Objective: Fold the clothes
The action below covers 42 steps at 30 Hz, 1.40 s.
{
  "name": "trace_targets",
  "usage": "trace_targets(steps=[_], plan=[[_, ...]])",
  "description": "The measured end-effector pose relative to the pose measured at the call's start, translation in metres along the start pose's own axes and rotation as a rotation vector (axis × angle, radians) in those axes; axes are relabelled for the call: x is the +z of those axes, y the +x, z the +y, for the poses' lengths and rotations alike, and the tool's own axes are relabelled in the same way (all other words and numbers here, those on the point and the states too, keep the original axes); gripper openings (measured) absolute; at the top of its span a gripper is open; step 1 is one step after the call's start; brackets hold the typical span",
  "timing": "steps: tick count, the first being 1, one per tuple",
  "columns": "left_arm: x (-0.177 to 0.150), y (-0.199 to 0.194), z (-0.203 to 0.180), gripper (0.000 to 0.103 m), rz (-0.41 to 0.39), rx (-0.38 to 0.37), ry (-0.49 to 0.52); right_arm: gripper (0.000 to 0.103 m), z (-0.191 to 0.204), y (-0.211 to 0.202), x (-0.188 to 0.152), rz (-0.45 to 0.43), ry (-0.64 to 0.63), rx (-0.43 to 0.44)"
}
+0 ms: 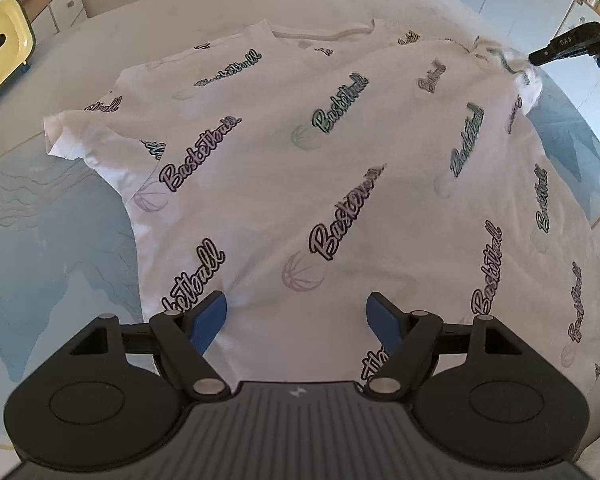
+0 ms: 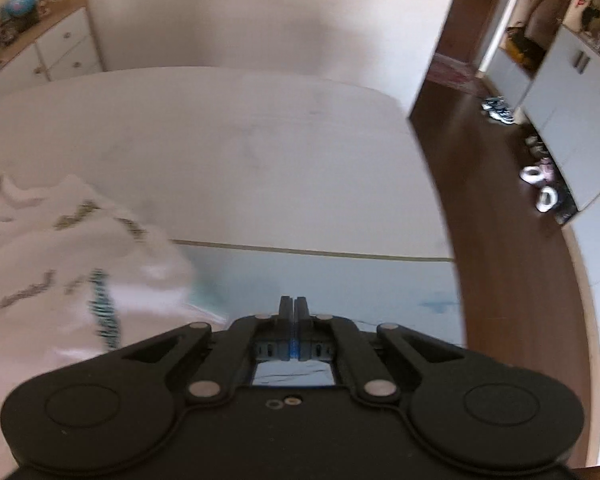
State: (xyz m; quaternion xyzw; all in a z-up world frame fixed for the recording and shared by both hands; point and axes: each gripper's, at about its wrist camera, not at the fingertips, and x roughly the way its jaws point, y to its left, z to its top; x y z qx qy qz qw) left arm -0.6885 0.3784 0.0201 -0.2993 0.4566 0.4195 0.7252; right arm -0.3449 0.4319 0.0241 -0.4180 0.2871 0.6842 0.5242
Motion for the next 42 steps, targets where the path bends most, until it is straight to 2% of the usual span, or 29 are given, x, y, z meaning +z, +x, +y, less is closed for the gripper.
trace_targets(steps=[1, 2, 4, 7, 11, 15, 17, 19, 24, 27, 33, 38, 42], plan=[[0.001, 0.0, 0.0, 0.076, 0.003, 0.002, 0.0, 0.02, -0.006, 0.0, -0.003, 0.008, 0.024, 0.003], [0.001, 0.0, 0.0, 0.076, 0.004, 0.004, 0.001, 0.103, -0.01, -0.001, -0.005, 0.016, 0.039, 0.016], [0.002, 0.0, 0.0, 0.076, 0.007, 0.007, 0.005, 0.103, -0.013, -0.006, -0.012, 0.031, 0.058, 0.066], [0.0, 0.0, -0.001, 0.076, 0.01, -0.002, -0.017, 0.103, -0.004, -0.014, -0.02, 0.057, 0.07, 0.196], [-0.007, -0.009, 0.006, 0.076, 0.016, -0.044, -0.077, 0.103, 0.02, -0.021, -0.033, 0.05, 0.004, 0.293], [-0.031, -0.02, 0.01, 0.076, 0.044, -0.02, -0.067, 0.103, 0.026, -0.022, -0.021, 0.005, 0.033, 0.314], [-0.045, -0.023, 0.013, 0.076, 0.071, -0.01, -0.07, 0.103, 0.018, -0.018, -0.004, -0.02, 0.067, 0.311], [-0.056, -0.027, 0.014, 0.077, 0.065, 0.003, -0.066, 0.103, 0.018, -0.01, 0.017, -0.032, 0.066, 0.289], [-0.057, -0.027, 0.012, 0.08, 0.06, 0.015, -0.102, 0.103, 0.03, 0.014, 0.049, -0.023, 0.02, 0.281], [-0.056, -0.025, 0.009, 0.085, 0.059, 0.02, -0.098, 0.103, 0.057, 0.027, 0.064, -0.021, -0.055, 0.291], [-0.053, -0.023, 0.005, 0.086, 0.056, 0.042, -0.113, 0.103, 0.114, 0.048, 0.062, 0.006, -0.262, 0.306], [-0.052, -0.022, 0.004, 0.086, 0.05, 0.053, -0.135, 0.103, 0.134, 0.066, 0.063, 0.026, -0.359, 0.306], [-0.053, -0.022, 0.003, 0.086, 0.041, 0.058, -0.149, 0.103, 0.142, 0.06, 0.06, 0.011, -0.415, 0.314]])
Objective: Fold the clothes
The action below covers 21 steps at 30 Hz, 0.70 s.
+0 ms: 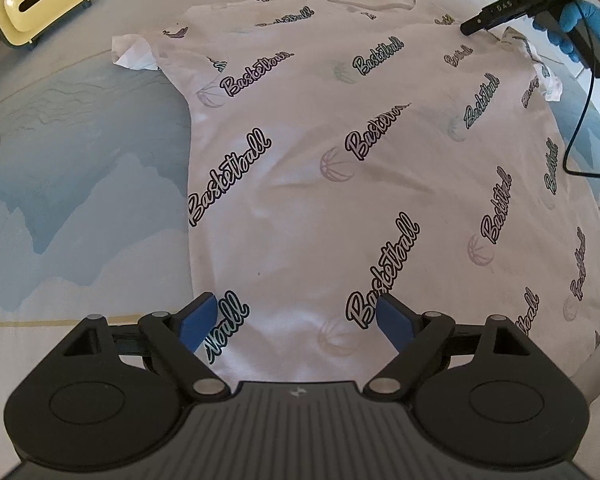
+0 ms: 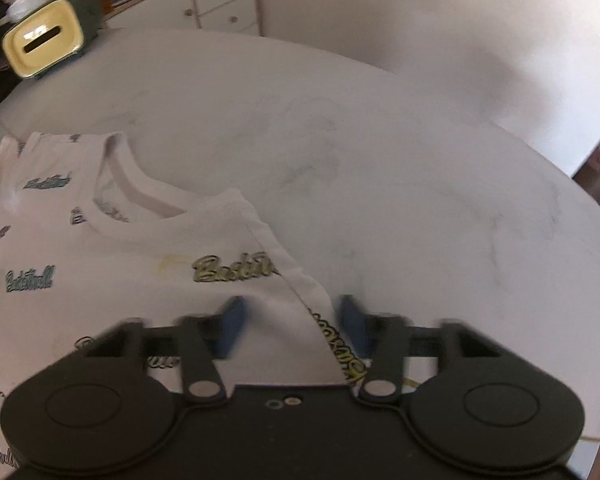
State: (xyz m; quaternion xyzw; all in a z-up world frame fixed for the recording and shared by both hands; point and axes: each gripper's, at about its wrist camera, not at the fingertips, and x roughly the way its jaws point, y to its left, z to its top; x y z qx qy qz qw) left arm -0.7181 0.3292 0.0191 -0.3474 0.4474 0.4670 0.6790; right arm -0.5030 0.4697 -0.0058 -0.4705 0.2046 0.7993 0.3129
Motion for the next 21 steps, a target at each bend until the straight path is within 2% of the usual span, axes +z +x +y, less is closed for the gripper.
trace_targets(steps=[5, 8, 12, 16, 21], plan=[[-0.001, -0.001, 0.003, 0.087, -0.007, 0.002, -0.014, 0.103, 0.022, 0.006, 0.011, -0.024, -0.154, -0.069], [0.0, -0.001, 0.002, 0.087, -0.006, 0.005, -0.02, 0.103, 0.025, 0.02, 0.029, -0.049, -0.16, -0.098], [-0.001, 0.001, -0.004, 0.089, -0.004, 0.013, -0.024, 0.103, 0.019, 0.027, 0.045, -0.059, -0.127, -0.075], [-0.001, 0.002, -0.008, 0.09, -0.002, 0.021, -0.02, 0.103, -0.012, -0.001, 0.039, -0.07, -0.037, -0.055], [0.0, 0.004, -0.008, 0.091, -0.014, 0.009, -0.033, 0.103, -0.07, -0.031, 0.007, -0.028, 0.191, -0.073]])
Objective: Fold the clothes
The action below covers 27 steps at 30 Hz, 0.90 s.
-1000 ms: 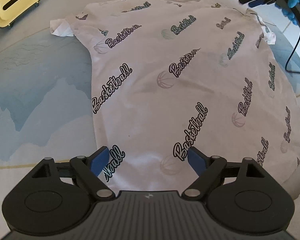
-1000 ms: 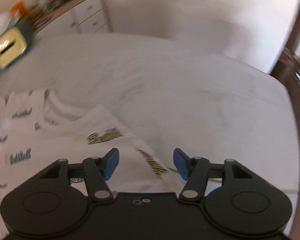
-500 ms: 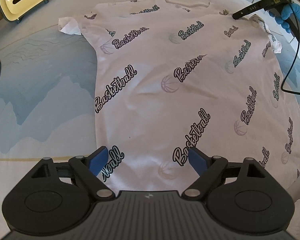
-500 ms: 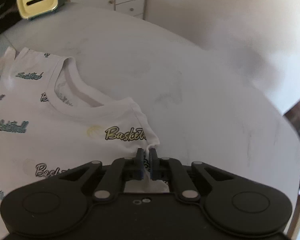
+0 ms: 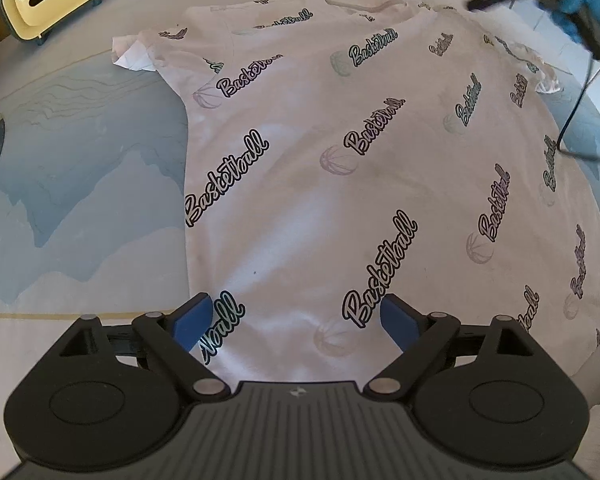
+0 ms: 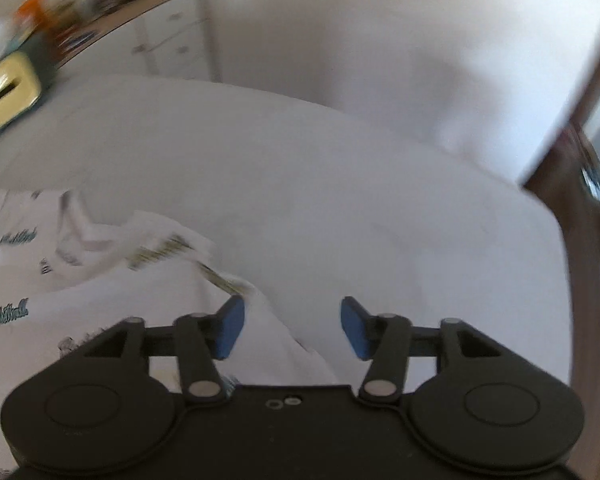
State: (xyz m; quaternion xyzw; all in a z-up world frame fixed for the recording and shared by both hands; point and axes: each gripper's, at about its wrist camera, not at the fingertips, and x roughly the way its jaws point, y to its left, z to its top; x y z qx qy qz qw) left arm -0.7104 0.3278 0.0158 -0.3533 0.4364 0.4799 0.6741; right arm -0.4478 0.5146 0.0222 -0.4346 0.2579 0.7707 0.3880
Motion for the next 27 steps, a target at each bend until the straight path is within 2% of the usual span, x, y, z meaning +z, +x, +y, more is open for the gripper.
trace_targets(steps=[4, 8, 11, 14, 19, 24, 27], plan=[[-0.001, -0.001, 0.003, 0.092, -0.009, -0.013, -0.014, 0.103, -0.023, -0.009, -0.033, 0.043, 0.116, 0.016], [-0.003, 0.001, 0.002, 0.093, -0.012, -0.018, -0.009, 0.103, -0.014, 0.003, -0.052, 0.068, 0.143, -0.023], [-0.003, 0.003, 0.001, 0.094, -0.011, -0.019, -0.001, 0.103, -0.003, 0.004, -0.057, 0.046, 0.119, -0.049], [-0.004, 0.003, -0.001, 0.096, -0.011, -0.013, 0.012, 0.103, 0.012, 0.004, -0.06, 0.033, 0.031, -0.111], [-0.006, 0.002, -0.004, 0.097, -0.014, -0.008, 0.018, 0.103, 0.003, -0.002, -0.065, 0.035, -0.038, -0.198], [-0.011, -0.003, -0.012, 0.097, -0.016, -0.093, 0.013, 0.103, -0.013, -0.003, -0.072, 0.062, -0.028, -0.214], [-0.012, -0.001, -0.023, 0.097, -0.01, -0.057, 0.066, 0.103, -0.009, -0.013, -0.073, 0.061, -0.052, -0.205]])
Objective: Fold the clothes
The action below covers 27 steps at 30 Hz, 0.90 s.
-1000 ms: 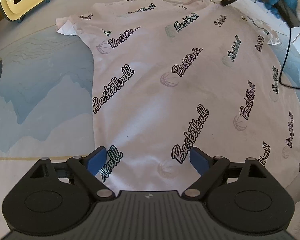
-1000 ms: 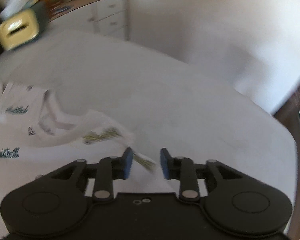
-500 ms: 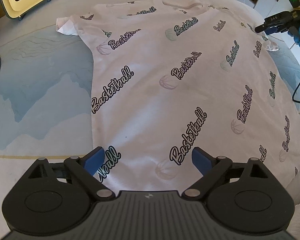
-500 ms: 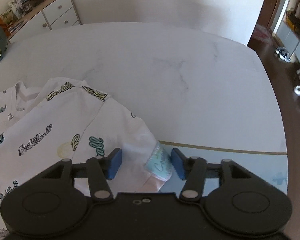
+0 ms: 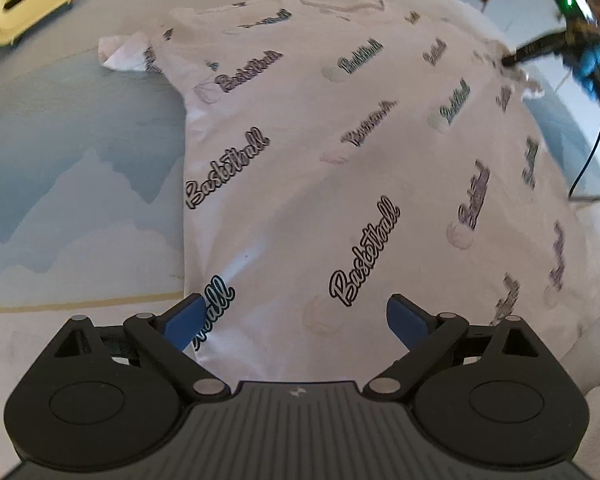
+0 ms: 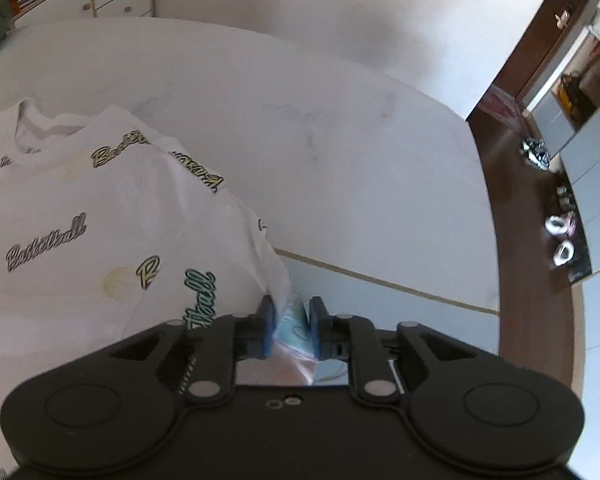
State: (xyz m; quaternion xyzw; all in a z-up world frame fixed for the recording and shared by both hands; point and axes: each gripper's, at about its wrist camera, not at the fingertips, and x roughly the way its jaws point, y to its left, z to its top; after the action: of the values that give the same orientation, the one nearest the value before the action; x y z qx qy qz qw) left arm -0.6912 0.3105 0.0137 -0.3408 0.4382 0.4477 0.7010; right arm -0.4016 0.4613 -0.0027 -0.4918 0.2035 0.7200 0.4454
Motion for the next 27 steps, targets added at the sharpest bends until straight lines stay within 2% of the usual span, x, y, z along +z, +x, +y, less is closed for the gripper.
trace_targets(steps=[3, 6, 9, 13, 16, 19, 20, 21, 22, 23, 24, 26, 27], plan=[[0.006, -0.004, 0.007, 0.097, 0.012, -0.029, -0.042, 0.103, 0.002, -0.019, -0.004, -0.015, -0.001, 0.03], [0.021, -0.016, 0.027, 0.097, -0.029, -0.038, -0.117, 0.103, 0.006, -0.041, -0.016, -0.029, -0.004, 0.051], [0.045, -0.028, 0.049, 0.097, -0.101, 0.007, -0.154, 0.103, 0.02, -0.059, -0.031, -0.045, 0.007, 0.1], [0.095, -0.026, 0.077, 0.097, -0.175, 0.095, -0.189, 0.103, 0.047, -0.078, -0.057, -0.024, 0.02, 0.224], [0.128, -0.011, 0.095, 0.096, -0.184, 0.127, -0.244, 0.103, 0.072, -0.087, -0.081, 0.005, 0.002, 0.291], [0.153, 0.007, 0.108, 0.089, -0.176, 0.142, -0.298, 0.103, 0.091, -0.1, -0.106, 0.033, 0.003, 0.339], [0.159, 0.013, 0.112, 0.082, -0.171, 0.139, -0.326, 0.103, 0.096, -0.104, -0.113, 0.041, 0.007, 0.352], [0.163, 0.018, 0.116, 0.069, -0.166, 0.13, -0.359, 0.103, 0.1, -0.106, -0.12, 0.048, 0.01, 0.362], [0.164, 0.022, 0.12, 0.062, -0.164, 0.121, -0.388, 0.103, 0.104, -0.106, -0.126, 0.056, 0.009, 0.369], [0.164, 0.025, 0.123, 0.051, -0.163, 0.112, -0.414, 0.103, 0.107, -0.107, -0.131, 0.061, 0.01, 0.374], [0.163, 0.028, 0.126, 0.033, -0.162, 0.104, -0.441, 0.103, 0.108, -0.108, -0.136, 0.067, 0.014, 0.382], [0.162, 0.034, 0.133, 0.019, -0.163, 0.088, -0.498, 0.103, 0.112, -0.111, -0.144, 0.08, 0.02, 0.396], [0.158, 0.033, 0.137, 0.016, -0.175, 0.077, -0.535, 0.103, 0.113, -0.112, -0.146, 0.084, 0.022, 0.399]])
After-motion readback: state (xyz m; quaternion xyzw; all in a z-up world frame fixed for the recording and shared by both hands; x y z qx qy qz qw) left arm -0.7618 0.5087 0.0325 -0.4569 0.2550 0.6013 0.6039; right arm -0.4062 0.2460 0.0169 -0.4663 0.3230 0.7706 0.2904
